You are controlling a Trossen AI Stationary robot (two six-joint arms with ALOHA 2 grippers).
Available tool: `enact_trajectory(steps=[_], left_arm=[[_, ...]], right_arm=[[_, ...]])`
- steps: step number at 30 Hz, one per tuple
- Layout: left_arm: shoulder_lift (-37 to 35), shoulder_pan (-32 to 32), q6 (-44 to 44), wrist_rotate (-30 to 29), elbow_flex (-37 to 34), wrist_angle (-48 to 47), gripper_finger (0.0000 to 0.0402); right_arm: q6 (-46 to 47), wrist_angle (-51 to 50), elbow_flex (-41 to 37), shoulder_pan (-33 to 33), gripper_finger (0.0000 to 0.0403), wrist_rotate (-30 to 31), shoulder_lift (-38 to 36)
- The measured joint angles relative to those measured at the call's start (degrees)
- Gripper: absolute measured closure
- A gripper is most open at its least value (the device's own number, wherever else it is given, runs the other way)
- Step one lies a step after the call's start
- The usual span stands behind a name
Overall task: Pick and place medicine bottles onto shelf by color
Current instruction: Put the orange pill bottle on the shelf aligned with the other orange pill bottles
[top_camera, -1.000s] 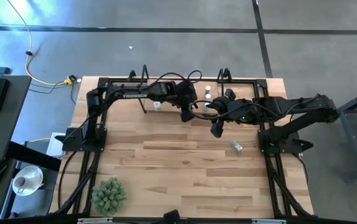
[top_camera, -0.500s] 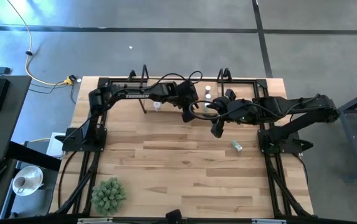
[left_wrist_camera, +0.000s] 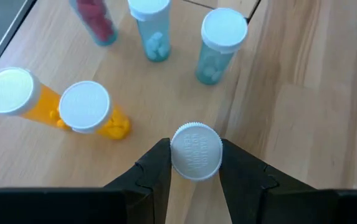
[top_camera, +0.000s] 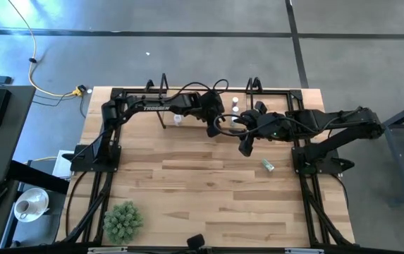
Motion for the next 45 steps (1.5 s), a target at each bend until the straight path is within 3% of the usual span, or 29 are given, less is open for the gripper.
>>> enact_trajectory(steps=[10, 45], left_arm=[[0.00, 0.04, 0.41, -2.95, 0.00, -0.15, 0.0294], [0.00, 0.01, 0.00, -2.97, 0.00, -0.06, 0.0264]], right_arm=[[0.39, -0.02, 0.00, 0.00, 0.0222, 0.00, 0.00], [0.31, -0.04, 0.00, 0.00, 0.0222, -0.04, 0.00]])
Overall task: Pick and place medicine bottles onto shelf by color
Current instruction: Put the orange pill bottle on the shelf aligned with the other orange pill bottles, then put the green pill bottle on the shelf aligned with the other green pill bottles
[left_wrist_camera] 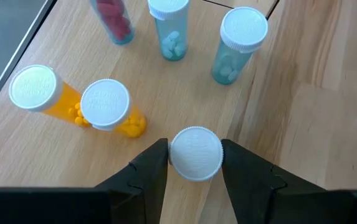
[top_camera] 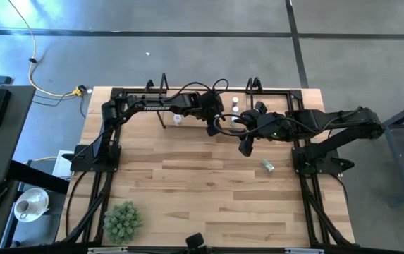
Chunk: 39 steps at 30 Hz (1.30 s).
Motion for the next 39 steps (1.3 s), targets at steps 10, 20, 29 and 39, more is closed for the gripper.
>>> enact_trajectory(steps=[10, 20, 29, 39], left_arm=[[0.00, -0.01, 0.42, 0.00, 0.00, 0.02, 0.0263], [-0.26, 0.01, 0.34, 0.00, 3.24, -2.40, 0.0263], [-0.43, 0.01, -0.07, -2.43, 9.57, -16.70, 0.0263], [-0.35, -0.04, -4.04, -7.32, 3.63, -18.09, 0.0280]], right_arm=[[0.00, 0.00, 0.00, 0.00, 0.0222, -0.46, 0.00], [-0.05, -0.11, 0.00, 0.02, 0.0222, -0.46, 0.00], [0.04, -0.30, 0.00, 0.02, 0.0222, -0.46, 0.00], [0.11, -0.48, 0.00, 0.04, 0.0222, -2.84, 0.00]])
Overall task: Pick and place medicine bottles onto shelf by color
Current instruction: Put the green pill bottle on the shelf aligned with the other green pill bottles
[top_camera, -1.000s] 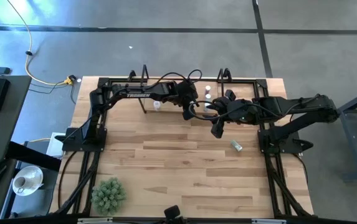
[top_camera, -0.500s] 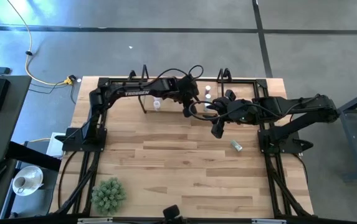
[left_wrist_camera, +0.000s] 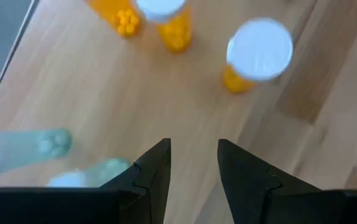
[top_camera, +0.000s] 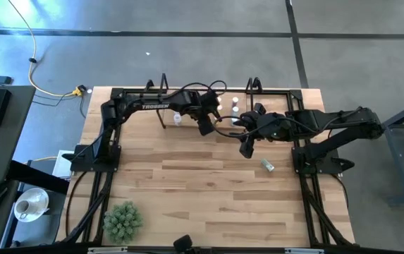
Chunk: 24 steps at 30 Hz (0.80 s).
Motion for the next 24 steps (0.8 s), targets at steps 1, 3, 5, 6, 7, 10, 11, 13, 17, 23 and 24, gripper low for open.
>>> enact_trajectory(steps=[1, 3, 5, 6, 7, 10, 11, 13, 17, 23, 24], left_arm=[[0.00, 0.00, -0.05, 0.03, -1.03, 1.96, 0.0282], [0.00, 0.00, -0.09, 0.63, -2.41, 3.87, 0.0286], [0.00, 0.00, -0.06, 1.34, -3.12, 6.24, 0.0289], [-0.01, -0.01, -0.09, 1.72, -3.42, 7.38, 0.0291], [-0.02, -0.04, -0.08, 1.77, -3.59, 7.84, 0.0292], [0.00, -0.02, -1.66, 1.73, -3.68, 8.54, 0.0297], [0.15, -0.02, -2.44, 1.54, -3.68, 9.23, 0.0299], [0.48, -0.02, -3.96, 1.55, -3.66, 9.87, 0.0302], [1.20, -0.27, -5.06, 1.62, -3.59, 11.76, 0.0306], [2.53, -0.42, -5.78, 2.81, -3.70, 12.00, 0.0307], [2.91, -0.44, -6.06, 2.60, -3.65, 12.99, 0.0307]], right_arm=[[0.00, 0.00, 0.00, 0.00, 0.0222, 0.00, -0.02], [0.00, 0.00, 0.00, 0.00, 0.0222, 0.00, 0.00], [0.00, 0.01, 0.00, 0.00, 0.0222, 0.00, -0.02], [0.00, 0.00, 0.00, 0.00, 0.0222, 0.00, -0.01], [0.00, 0.00, 0.00, 0.00, 0.0222, 0.00, -0.01], [0.00, 0.00, 0.00, 0.01, 0.0222, 0.00, -0.02], [0.00, 0.00, 0.00, 0.00, 0.0222, 0.00, -0.02], [0.00, 0.00, 0.00, 0.00, 0.0222, 0.01, -0.01], [0.00, 0.01, 0.00, 0.00, 0.0222, 0.02, 0.00], [0.00, 0.02, 0.02, 0.00, 0.0222, 0.02, -0.02], [0.00, 0.00, 0.02, 0.01, 0.0222, 0.02, -0.02]])
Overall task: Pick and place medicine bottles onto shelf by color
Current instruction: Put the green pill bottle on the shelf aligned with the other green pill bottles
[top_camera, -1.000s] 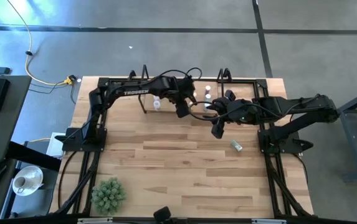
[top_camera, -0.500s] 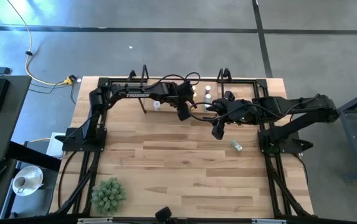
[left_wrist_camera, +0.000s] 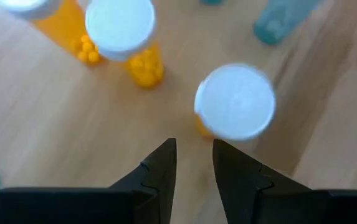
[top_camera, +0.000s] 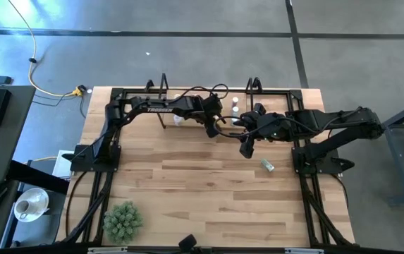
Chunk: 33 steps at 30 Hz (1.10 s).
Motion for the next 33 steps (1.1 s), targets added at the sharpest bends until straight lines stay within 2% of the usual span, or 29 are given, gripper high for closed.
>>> enact_trajectory(steps=[14, 22, 29, 33], left_arm=[[0.46, 0.09, -2.49, -0.17, 0.01, 1.03, 0.0307], [-1.67, -0.03, -0.93, -1.03, 0.01, -4.61, 0.0307], [-5.10, -3.13, 1.19, -1.44, 0.01, -8.12, 0.0307], [-5.49, -6.20, 1.73, -2.76, -0.01, -8.38, 0.0307]], right_arm=[[0.00, -0.14, 0.00, 0.00, 0.0222, 0.02, -0.02], [2.39, -2.68, 0.00, 0.01, 0.0222, -0.06, -0.02], [5.08, -8.53, 0.00, 0.01, 0.0222, -0.45, 0.00], [7.18, -12.47, 0.00, 0.03, 0.0222, -3.03, 0.00]])
